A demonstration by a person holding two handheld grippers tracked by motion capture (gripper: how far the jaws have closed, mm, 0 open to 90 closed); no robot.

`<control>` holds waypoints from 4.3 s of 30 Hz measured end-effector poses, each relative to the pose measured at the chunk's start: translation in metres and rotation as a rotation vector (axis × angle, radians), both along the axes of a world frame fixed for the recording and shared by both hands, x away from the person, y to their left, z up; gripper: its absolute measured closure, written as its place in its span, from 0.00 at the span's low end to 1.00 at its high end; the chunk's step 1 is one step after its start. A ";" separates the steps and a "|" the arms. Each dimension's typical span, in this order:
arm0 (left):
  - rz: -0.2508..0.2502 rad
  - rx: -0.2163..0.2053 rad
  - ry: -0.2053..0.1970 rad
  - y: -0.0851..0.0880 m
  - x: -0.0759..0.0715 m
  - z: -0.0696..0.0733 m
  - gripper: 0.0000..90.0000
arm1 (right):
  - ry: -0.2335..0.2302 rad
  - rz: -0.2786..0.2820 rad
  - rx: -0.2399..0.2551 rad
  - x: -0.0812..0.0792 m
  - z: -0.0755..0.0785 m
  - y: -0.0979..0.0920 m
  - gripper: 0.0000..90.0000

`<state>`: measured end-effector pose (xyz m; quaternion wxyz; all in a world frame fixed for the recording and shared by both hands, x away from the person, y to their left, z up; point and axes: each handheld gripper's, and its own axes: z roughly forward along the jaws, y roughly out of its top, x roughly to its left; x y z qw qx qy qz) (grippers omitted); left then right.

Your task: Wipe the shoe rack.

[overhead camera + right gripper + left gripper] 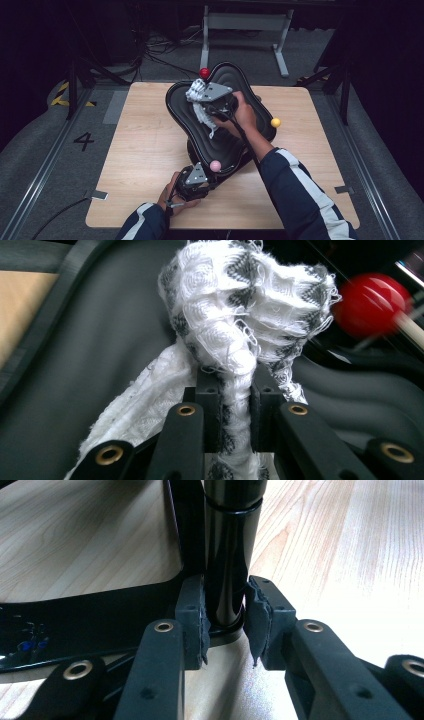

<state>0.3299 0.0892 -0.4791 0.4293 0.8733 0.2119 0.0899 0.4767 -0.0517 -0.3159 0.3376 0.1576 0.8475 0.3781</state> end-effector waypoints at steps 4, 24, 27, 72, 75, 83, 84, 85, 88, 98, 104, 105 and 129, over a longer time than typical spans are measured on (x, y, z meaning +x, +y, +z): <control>-0.002 0.005 0.002 0.000 0.000 0.000 0.77 | 0.016 -0.074 0.000 0.021 0.004 -0.022 0.88; -0.004 0.005 -0.003 0.000 0.000 0.000 0.77 | 0.037 -0.265 0.025 0.066 0.002 -0.072 0.88; -0.003 0.003 -0.003 0.000 0.000 0.000 0.77 | 0.065 -0.279 0.051 0.068 0.001 -0.080 0.88; -0.007 0.007 -0.005 0.000 0.000 0.000 0.77 | 0.012 0.070 -0.003 -0.025 -0.013 -0.002 0.88; -0.006 0.006 -0.006 0.000 -0.001 0.000 0.77 | 0.027 0.080 0.014 -0.023 -0.014 -0.005 0.88; -0.003 0.005 -0.006 -0.001 -0.001 0.000 0.77 | 0.055 0.009 0.039 -0.005 -0.013 -0.028 0.88; -0.003 0.005 -0.006 -0.001 -0.001 0.000 0.77 | 0.061 0.002 0.046 -0.003 -0.013 -0.031 0.88; -0.003 0.005 -0.006 -0.001 -0.001 0.000 0.77 | 0.061 0.002 0.046 -0.003 -0.013 -0.031 0.88; -0.005 0.004 -0.008 -0.001 -0.001 0.000 0.77 | 0.062 -0.067 0.034 0.008 -0.014 -0.047 0.88; -0.002 0.002 -0.011 -0.001 -0.001 0.000 0.77 | 0.076 -0.208 0.026 0.031 -0.019 -0.085 0.88; -0.001 -0.001 -0.010 -0.001 -0.001 0.000 0.77 | 0.086 -0.269 0.025 0.040 -0.023 -0.104 0.88; -0.004 0.002 -0.006 0.000 -0.001 0.000 0.77 | 0.089 -0.266 0.031 0.041 -0.024 -0.105 0.88; -0.006 0.007 -0.005 0.000 -0.001 0.000 0.77 | 0.065 -0.075 0.029 -0.007 -0.028 -0.065 0.88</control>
